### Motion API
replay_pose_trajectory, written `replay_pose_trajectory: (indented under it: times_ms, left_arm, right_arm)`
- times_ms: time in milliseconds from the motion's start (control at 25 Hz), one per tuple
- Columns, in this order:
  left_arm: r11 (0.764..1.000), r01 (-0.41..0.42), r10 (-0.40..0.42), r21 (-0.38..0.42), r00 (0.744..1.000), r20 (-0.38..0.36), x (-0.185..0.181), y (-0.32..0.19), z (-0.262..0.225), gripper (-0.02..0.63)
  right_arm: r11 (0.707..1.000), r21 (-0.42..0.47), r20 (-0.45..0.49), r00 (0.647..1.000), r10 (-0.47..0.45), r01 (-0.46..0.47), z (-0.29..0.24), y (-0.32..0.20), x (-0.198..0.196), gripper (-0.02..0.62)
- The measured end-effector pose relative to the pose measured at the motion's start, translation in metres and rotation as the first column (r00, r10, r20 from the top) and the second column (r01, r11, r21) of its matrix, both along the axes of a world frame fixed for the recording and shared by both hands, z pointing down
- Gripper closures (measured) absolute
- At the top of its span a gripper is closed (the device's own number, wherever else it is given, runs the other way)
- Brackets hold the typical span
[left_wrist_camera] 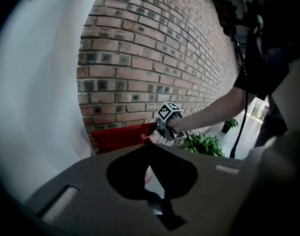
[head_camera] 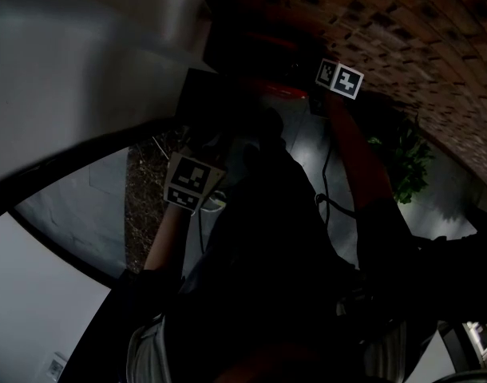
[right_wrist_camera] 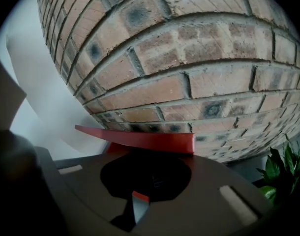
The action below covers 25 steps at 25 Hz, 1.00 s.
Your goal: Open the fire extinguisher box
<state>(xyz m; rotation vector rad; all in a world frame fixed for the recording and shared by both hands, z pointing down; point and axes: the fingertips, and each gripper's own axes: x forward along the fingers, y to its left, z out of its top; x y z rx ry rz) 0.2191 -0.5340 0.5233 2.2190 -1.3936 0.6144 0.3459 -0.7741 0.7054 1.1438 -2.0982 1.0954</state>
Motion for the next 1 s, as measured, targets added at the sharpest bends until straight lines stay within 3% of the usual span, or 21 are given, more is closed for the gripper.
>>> replay_pose_trajectory:
  times_ms: [1000]
  left_arm:
    - [1.0, 0.014, -0.014, -0.012, 1.0, 0.007, 0.007, -0.012, -0.005, 0.606]
  right_arm:
    - [0.999, 0.024, 0.03, 0.999, 0.025, -0.025, 0.003, -0.042, 0.006, 0.594]
